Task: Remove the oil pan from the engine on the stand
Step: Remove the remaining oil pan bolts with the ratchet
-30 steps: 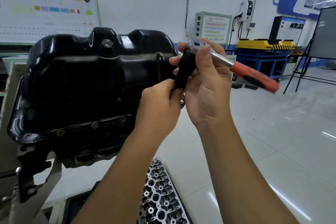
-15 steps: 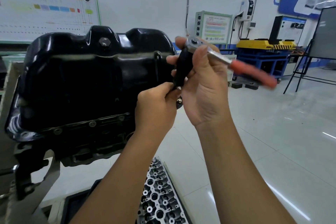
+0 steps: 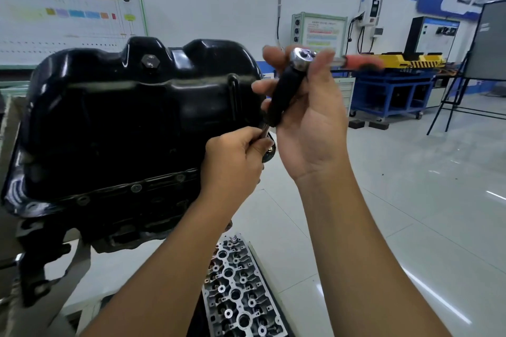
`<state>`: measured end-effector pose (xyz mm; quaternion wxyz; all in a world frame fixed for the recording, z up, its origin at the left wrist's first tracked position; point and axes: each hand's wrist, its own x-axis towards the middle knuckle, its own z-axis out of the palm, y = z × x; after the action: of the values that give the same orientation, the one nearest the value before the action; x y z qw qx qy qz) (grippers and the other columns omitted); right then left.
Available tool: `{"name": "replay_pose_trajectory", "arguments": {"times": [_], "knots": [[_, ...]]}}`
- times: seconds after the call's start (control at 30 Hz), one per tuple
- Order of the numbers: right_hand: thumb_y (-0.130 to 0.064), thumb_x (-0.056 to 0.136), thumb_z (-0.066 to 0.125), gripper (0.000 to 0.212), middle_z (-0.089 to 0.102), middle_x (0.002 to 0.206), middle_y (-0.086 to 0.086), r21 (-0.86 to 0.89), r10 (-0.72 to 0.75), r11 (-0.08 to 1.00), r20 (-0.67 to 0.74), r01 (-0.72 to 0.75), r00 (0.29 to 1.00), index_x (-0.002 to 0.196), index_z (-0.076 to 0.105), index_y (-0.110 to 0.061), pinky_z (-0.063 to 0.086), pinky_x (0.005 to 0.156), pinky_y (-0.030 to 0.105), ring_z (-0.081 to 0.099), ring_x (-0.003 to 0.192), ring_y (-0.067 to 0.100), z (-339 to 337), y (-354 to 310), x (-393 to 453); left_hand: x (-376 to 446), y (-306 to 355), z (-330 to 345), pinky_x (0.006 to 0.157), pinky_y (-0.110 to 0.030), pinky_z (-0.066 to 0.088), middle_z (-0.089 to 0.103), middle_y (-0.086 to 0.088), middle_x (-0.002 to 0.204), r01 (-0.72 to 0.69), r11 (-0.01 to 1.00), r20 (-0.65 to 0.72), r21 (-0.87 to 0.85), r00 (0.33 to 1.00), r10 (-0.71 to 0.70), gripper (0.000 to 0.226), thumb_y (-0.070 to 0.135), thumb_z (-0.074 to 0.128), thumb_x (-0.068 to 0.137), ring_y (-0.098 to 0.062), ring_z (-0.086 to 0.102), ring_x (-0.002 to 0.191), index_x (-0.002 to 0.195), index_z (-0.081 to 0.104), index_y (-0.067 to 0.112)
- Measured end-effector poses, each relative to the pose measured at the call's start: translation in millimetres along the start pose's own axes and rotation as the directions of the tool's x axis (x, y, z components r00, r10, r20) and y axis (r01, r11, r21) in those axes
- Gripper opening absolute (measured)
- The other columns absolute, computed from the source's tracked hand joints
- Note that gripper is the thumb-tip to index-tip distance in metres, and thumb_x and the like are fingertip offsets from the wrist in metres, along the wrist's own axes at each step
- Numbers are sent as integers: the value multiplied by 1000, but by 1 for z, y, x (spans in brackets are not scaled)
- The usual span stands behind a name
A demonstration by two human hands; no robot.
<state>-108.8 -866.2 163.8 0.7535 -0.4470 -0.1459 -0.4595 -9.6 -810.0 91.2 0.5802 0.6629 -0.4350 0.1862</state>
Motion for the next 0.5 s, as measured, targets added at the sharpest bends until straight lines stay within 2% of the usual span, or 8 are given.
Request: {"name": "replay_pose_trajectory", "arguments": {"times": [0.07, 0.13, 0.2, 0.23, 0.3, 0.37, 0.43, 0.5], "knots": [[-35, 105, 47, 26, 74, 106, 8, 11, 12, 1000, -7, -12, 1000, 105, 60, -13, 44, 68, 32, 64, 75, 23, 1, -2, 1, 0, -1, 2, 48, -10, 34, 57, 16, 53, -10, 1000, -15, -3, 1000, 10, 11, 21, 71, 91, -3, 52, 45, 84, 76, 27], [-22, 91, 69, 19, 73, 104, 9, 54, -23, 998, -29, 25, 999, 103, 60, -11, 50, 77, 38, 65, 78, 24, 4, -1, 0, -1, -2, 4, 51, -18, 35, 55, 19, 52, -5, 1000, -63, 13, 998, 6, 8, 29, 70, 88, -1, 49, 46, 82, 76, 27], [-7, 81, 78, 28, 72, 101, 10, 50, -88, 994, -99, 93, 991, 99, 57, -12, 50, 86, 45, 64, 85, 28, 5, 4, 1, -1, -3, 7, 55, -20, 35, 54, 23, 52, 4, 1000, -115, 5, 993, -4, 12, 34, 70, 84, 1, 47, 46, 81, 77, 25], [-7, 85, 75, 24, 72, 100, 10, 41, -108, 993, -100, 113, 989, 100, 57, -11, 52, 83, 43, 64, 84, 28, 5, 6, 1, -2, -3, 8, 55, -20, 35, 54, 23, 51, 3, 1000, -134, 0, 991, -3, 13, 35, 70, 83, 2, 46, 46, 80, 76, 24], [-20, 101, 60, 11, 73, 100, 8, 29, -85, 996, -52, 86, 995, 105, 57, -10, 53, 69, 32, 64, 73, 24, 6, 6, 1, -2, -3, 9, 54, -19, 34, 53, 25, 50, -6, 1000, -154, 4, 988, 7, 13, 36, 71, 82, 2, 45, 44, 77, 74, 25], [-35, 109, 43, 28, 74, 102, 8, 29, -17, 999, -47, 19, 999, 106, 59, -11, 46, 64, 27, 62, 69, 21, 4, 4, 4, -3, -4, 9, 53, -19, 39, 53, 26, 51, -23, 1000, -136, -1, 990, 23, 11, 35, 71, 84, 3, 46, 45, 79, 74, 25], [-36, 108, 44, 30, 74, 103, 7, 46, -6, 999, -73, 9, 997, 107, 60, -11, 42, 65, 29, 60, 69, 20, 2, 2, 6, -3, -7, 6, 54, -23, 44, 53, 26, 53, -47, 999, -86, -4, 995, 46, 10, 32, 70, 88, 3, 46, 47, 87, 77, 25], [-26, 104, 56, 15, 73, 101, 6, 80, -52, 995, -121, 62, 991, 107, 60, -11, 47, 64, 30, 61, 70, 20, 4, 3, 4, -1, -9, 5, 55, -27, 49, 56, 23, 55, -50, 999, -58, 20, 997, 51, 13, 32, 67, 89, 0, 49, 50, 92, 78, 25]]}}
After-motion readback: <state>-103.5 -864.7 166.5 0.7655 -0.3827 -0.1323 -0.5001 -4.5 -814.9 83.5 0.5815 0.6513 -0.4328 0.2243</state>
